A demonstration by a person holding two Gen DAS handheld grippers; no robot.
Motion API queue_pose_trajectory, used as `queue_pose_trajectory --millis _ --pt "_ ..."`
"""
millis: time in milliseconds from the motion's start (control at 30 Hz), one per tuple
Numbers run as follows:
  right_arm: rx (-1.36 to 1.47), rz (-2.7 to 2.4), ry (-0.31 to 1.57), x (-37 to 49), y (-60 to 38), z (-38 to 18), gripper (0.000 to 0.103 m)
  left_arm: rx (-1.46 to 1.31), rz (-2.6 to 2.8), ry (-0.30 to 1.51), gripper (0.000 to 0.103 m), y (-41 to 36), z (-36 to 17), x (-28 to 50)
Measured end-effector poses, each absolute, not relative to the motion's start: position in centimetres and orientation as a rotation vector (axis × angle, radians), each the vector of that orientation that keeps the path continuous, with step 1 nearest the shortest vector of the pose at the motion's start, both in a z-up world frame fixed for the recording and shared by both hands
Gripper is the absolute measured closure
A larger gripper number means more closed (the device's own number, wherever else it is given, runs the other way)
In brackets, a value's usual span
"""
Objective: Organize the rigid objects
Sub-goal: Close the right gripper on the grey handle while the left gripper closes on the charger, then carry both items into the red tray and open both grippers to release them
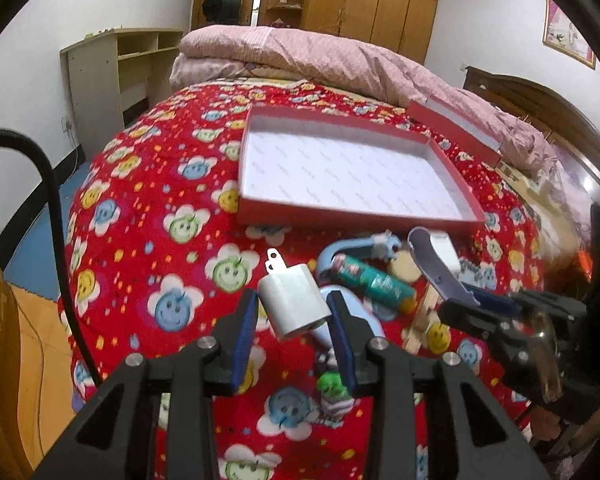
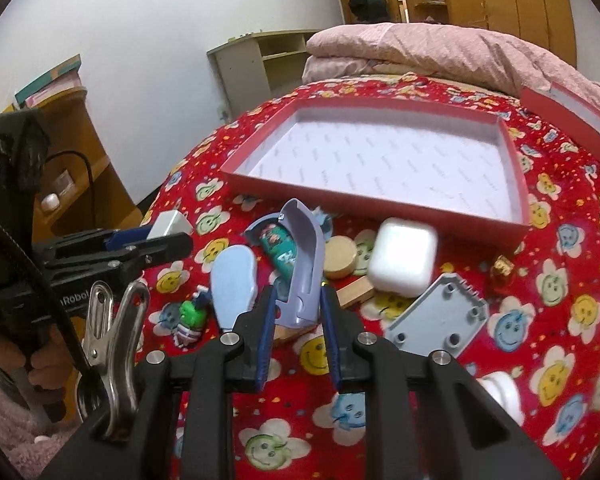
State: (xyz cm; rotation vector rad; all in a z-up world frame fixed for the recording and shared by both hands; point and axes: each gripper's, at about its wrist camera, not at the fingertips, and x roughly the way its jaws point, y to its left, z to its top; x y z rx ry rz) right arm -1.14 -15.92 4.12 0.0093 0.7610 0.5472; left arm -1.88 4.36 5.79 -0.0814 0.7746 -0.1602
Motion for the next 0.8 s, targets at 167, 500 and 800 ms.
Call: queue_pose_trajectory --millis 167,500,800 --pt "0.021 0.526 0.747 -0.5 -16.9 4.8 0.08 -0.06 -0.168 0.76 0.066 3.3 6.9 -0.3" --pt "0.037 0.463 0.716 3.0 -19.6 7.3 0.08 -0.045 -0.187 0.728 0.066 1.1 9.4 4.5" --pt "0.02 0.409 0.717 7.2 -21.2 7.8 0.08 -0.028 -0.187 0.747 0.066 -0.2 9.8 9.2"
